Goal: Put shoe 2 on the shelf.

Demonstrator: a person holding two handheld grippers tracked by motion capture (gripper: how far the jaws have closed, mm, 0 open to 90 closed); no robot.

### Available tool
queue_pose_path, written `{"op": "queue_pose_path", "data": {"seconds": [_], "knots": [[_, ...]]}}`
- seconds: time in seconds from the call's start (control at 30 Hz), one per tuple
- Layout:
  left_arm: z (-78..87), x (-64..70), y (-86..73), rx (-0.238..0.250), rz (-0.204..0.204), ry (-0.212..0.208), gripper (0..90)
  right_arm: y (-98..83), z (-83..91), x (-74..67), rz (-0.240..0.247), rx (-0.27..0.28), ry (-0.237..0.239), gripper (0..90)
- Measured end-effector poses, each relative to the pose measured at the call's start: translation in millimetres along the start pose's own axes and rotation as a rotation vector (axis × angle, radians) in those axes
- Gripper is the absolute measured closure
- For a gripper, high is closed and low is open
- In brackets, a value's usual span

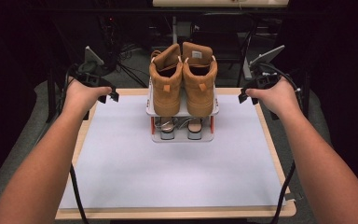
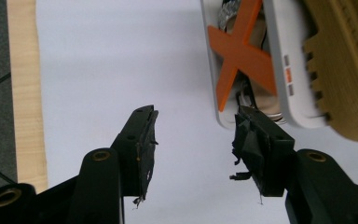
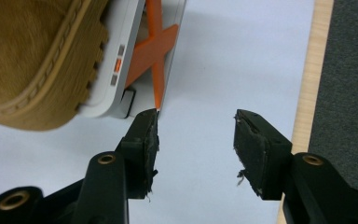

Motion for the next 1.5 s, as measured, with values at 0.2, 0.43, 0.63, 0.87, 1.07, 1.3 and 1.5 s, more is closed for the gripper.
{"op": "queue_pose_path", "data": {"seconds": [0.2, 0.43, 0.63, 0.87, 1.07, 1.3, 1.5], "knots": [[-17.4, -1.8, -16.6, -0.028, -0.052, 0.009, 48.2, -17.9, -10.7, -6.8, 0.041, -0.008, 0.039, 51.3], [-33.0, 0.4, -38.2, -0.051, -0.106, -0.003, 48.2, -36.9, -29.1, -13.5, 0.082, -0.025, 0.051, 51.5], [-46.7, 0.4, -55.4, -0.054, -0.141, -0.026, 49.8, -47.9, -39.8, -16.5, 0.110, -0.038, 0.060, 51.8], [-63.3, -0.5, -77.6, -0.063, -0.188, -0.025, 49.5, -67.5, -56.4, -24.1, 0.172, -0.042, 0.054, 51.3], [-84.4, -2.7, -105.2, -0.096, -0.210, -0.080, 48.4, -88.8, -77.3, -28.6, 0.219, -0.043, 0.062, 50.8], [-102.2, -3.8, -134.9, -0.057, -0.284, -0.072, 45.8, -115.9, -94.8, -29.9, 0.278, -0.017, 0.048, 50.1], [-111.1, -5.2, -152.8, -0.007, -0.314, -0.087, 45.0, -137.0, -105.9, -31.1, 0.322, 0.034, 0.032, 50.3]]}}
Point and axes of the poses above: each handheld gripper's, and its own axes: z roughly backward along the jaws, y roughly out of its top, x roughly to its right, the point moved 1 cm from there along -z, roughly forward along the jaws, and after that the axes turned 2 degrees about z, right-handed, at the moved point
